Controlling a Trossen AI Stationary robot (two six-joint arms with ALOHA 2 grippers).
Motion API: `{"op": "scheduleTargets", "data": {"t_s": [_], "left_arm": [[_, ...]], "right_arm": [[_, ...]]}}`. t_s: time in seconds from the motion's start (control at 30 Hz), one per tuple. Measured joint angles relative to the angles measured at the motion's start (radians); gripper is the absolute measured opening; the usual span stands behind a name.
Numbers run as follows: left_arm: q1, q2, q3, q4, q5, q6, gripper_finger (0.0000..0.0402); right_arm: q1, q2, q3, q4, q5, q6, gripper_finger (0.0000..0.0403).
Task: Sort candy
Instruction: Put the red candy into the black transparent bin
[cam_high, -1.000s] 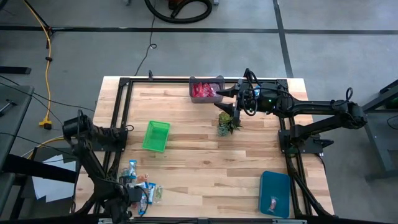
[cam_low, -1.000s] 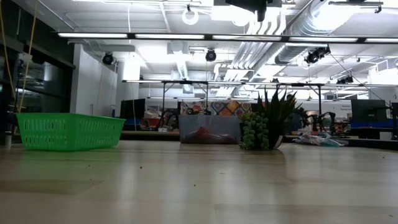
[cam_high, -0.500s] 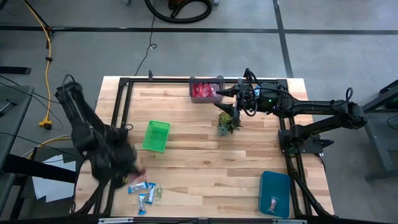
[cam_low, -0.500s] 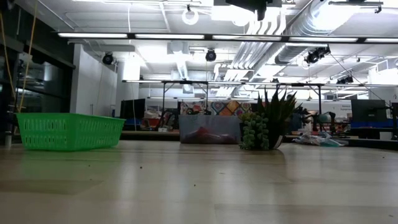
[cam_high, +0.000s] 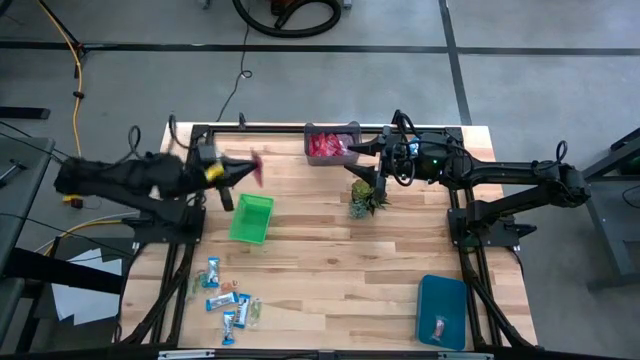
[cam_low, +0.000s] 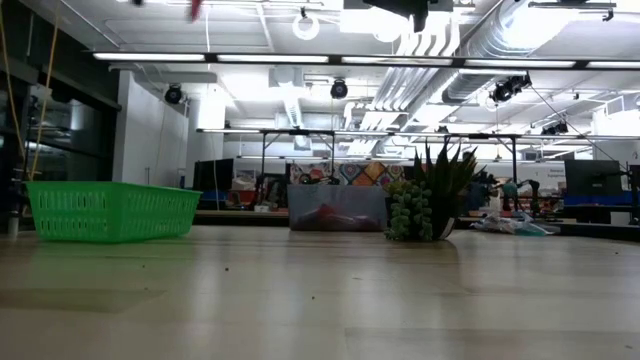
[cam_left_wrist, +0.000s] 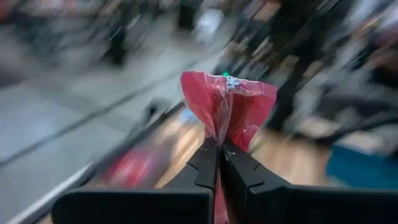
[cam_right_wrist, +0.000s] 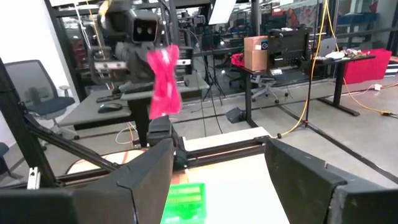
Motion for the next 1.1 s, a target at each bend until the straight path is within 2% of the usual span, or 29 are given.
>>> {"op": "scheduleTargets", "data": {"t_s": [0.1,0.3,0.43,0.53,0.63,0.8,1.1], "left_arm": [[0.14,0.04,-0.087,0.287,0.248,0.049,0.0],[0.385,0.25,-0.161,0.603,0.577,0.037,0.0],[0.496,0.409,-0.161,0.887,0.826,-0.067,0.0],[0.531,0.483,-0.161,1.051,0.944,-0.155,0.0],[0.536,0.514,-0.161,1.089,0.992,-0.189,0.0],[0.513,0.519,-0.161,1.092,0.995,-0.193,0.0],[0.486,0.519,-0.161,1.091,0.945,-0.193,0.0]], "right_arm": [[0.0,0.0,0.0,0.001,0.0,0.003,0.025],[0.0,0.0,0.0,0.001,0.0,0.035,0.025],[0.0,0.0,0.0,0.005,0.0,0.035,0.025],[0.0,0.0,0.0,0.011,0.0,0.035,0.025],[0.0,0.0,0.0,0.012,0.0,0.035,0.025],[0.0,0.0,0.0,0.012,0.0,0.035,0.025],[0.0,0.0,0.0,0.011,0.0,0.035,0.025]]}}
